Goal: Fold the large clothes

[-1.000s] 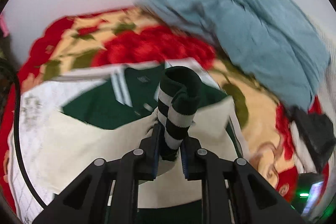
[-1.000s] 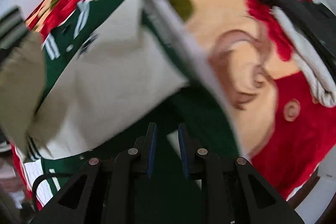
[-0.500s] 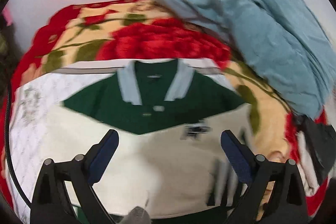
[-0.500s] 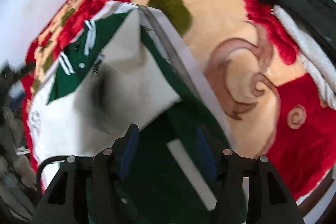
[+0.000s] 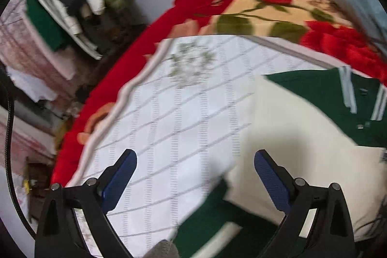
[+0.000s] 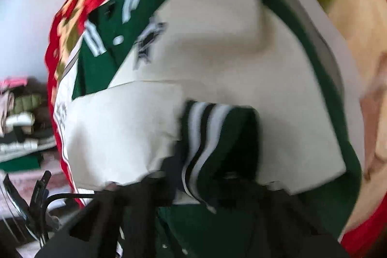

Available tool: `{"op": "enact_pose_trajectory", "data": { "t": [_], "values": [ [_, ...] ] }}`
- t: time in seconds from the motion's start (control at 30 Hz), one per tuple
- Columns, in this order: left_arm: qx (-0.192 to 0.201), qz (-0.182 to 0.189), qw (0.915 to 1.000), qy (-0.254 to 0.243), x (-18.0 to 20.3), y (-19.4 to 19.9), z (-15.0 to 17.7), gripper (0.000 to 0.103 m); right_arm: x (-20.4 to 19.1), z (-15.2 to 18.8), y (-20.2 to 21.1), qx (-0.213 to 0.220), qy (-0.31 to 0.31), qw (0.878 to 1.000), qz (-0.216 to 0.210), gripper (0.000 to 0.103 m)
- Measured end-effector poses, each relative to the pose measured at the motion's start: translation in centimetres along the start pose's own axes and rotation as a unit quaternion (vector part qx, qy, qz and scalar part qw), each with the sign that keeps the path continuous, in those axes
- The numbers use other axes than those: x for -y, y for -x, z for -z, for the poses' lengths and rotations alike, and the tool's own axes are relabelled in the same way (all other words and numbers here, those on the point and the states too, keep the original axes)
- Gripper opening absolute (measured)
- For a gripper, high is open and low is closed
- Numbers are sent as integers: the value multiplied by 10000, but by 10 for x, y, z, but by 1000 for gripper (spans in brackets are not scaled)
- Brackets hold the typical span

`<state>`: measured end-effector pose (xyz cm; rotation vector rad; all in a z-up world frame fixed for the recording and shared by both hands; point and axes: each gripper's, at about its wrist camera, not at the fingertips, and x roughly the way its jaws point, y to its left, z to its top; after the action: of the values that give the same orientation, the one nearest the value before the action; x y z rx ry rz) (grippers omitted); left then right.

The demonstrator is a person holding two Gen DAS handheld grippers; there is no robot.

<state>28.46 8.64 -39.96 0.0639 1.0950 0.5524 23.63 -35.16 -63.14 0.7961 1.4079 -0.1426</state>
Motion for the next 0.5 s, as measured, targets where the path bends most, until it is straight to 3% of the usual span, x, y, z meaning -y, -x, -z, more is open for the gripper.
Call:
{"op": "enact_pose_trajectory", "data": {
  "t": [0.13, 0.27, 0.37, 0.5],
  "values": [
    [-120, -155, 9998, 27, -20, -1, 4, 99, -19, -3, 35, 721, 265, 9966, 282, 2],
    [-388, -102, 9990, 203, -31, 5, 7, 99, -17, -23, 85, 1745, 410, 9778, 1087, 2],
    [-490, -5, 9985, 236, -29, 3, 11, 99, -10, -45, 64, 1282, 502, 9795, 1471, 3],
    [-695, -29, 9975, -111, -16, -10, 24, 99, -13, -42, 59, 889, 576, 9871, 1199, 14]
  ]
}}
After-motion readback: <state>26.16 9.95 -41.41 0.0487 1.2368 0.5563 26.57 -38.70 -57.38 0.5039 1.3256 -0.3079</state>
